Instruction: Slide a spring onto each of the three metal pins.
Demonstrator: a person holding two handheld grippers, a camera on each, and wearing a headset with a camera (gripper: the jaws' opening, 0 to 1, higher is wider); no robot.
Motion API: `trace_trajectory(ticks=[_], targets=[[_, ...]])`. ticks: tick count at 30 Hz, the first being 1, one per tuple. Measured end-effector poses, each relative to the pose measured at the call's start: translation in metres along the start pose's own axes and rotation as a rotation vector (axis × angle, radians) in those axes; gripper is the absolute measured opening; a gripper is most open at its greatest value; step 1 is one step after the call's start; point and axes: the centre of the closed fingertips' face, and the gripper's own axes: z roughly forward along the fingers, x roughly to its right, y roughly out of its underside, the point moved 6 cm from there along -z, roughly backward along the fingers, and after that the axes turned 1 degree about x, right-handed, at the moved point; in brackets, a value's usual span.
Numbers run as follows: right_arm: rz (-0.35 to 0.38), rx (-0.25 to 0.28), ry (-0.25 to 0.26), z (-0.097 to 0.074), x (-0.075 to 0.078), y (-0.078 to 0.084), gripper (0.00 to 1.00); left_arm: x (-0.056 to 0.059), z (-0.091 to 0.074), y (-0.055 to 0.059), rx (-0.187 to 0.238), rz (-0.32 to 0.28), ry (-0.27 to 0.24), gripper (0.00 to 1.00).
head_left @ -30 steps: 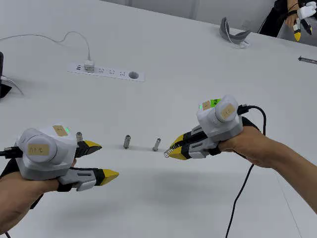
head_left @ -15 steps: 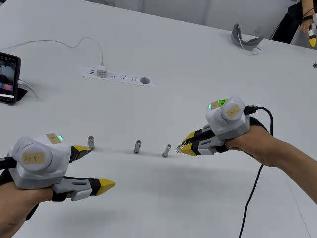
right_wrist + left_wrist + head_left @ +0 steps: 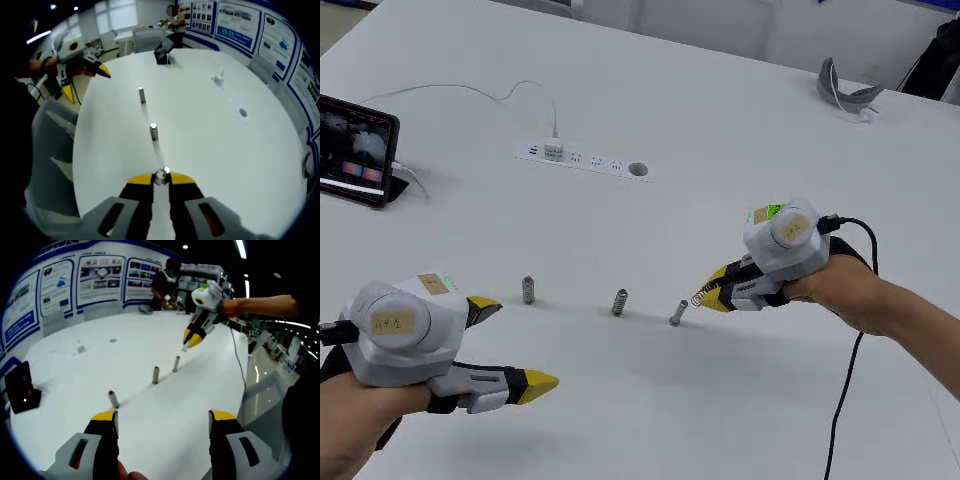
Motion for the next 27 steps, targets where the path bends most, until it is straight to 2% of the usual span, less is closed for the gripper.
trace_trajectory(ticks=[14, 27], targets=[[-0.026, -0.045, -0.018, 0.018, 0.006, 0.001, 0.13, -0.005, -0.016, 0.009, -0.006, -0.031, -0.039, 0.74], [-0.035, -0.07, -0.025, 0.026, 0.01, 0.006, 0.13, -0.004, -0.019, 0.01, -0.008, -0.038, -0.044, 0.73]])
